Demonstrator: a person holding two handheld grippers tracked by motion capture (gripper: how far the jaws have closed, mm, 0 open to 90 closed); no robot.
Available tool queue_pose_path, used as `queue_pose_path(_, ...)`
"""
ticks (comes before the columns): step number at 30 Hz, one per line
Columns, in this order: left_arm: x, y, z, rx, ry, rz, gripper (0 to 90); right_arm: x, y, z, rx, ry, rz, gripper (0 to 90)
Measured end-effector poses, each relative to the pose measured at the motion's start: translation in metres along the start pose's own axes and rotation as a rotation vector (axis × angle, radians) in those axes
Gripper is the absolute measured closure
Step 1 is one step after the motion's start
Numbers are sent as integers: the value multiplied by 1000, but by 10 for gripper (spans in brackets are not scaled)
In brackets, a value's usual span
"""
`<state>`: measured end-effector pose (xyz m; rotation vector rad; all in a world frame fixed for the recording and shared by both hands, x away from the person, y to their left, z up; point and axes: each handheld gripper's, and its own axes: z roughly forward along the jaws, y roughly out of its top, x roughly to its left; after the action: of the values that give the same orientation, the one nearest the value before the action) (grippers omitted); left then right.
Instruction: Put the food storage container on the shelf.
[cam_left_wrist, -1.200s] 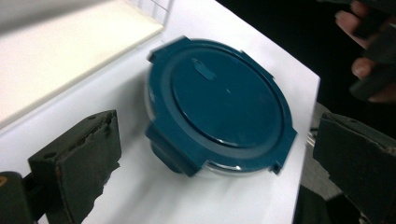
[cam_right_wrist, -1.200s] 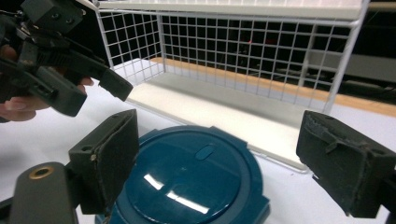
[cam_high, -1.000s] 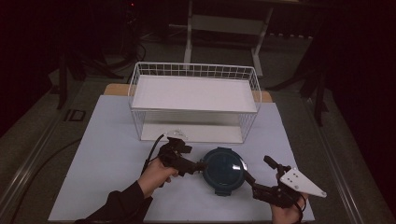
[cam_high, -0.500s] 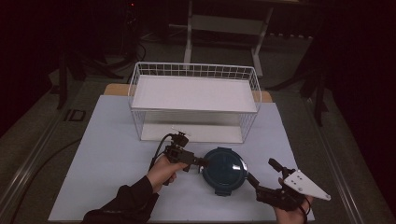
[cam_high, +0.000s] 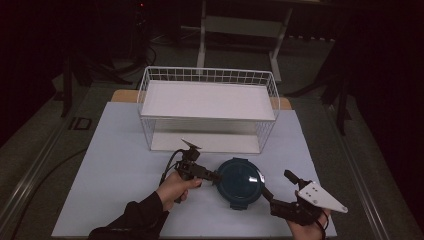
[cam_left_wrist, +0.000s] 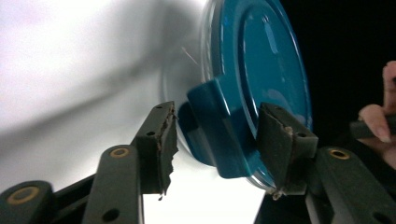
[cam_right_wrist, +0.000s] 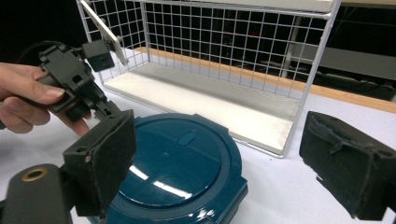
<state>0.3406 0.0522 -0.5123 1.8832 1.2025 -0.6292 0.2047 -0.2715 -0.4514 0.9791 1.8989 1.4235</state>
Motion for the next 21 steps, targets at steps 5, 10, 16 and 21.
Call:
queue_pose_path(5,4,1,0,5,-32,-27,505,0,0,0,10,7,0,109)
queue_pose_path(10,-1,-2,-2,3,-25,1,519,-1,1,0,20,11,12,115)
queue_pose_path(16,-12,-9,-6,-8,2,81,535,-4,0,1,48,36,58,135)
queue_pose_path(21,-20,-18,-10,-17,29,146,543,-12,-2,5,124,75,101,161)
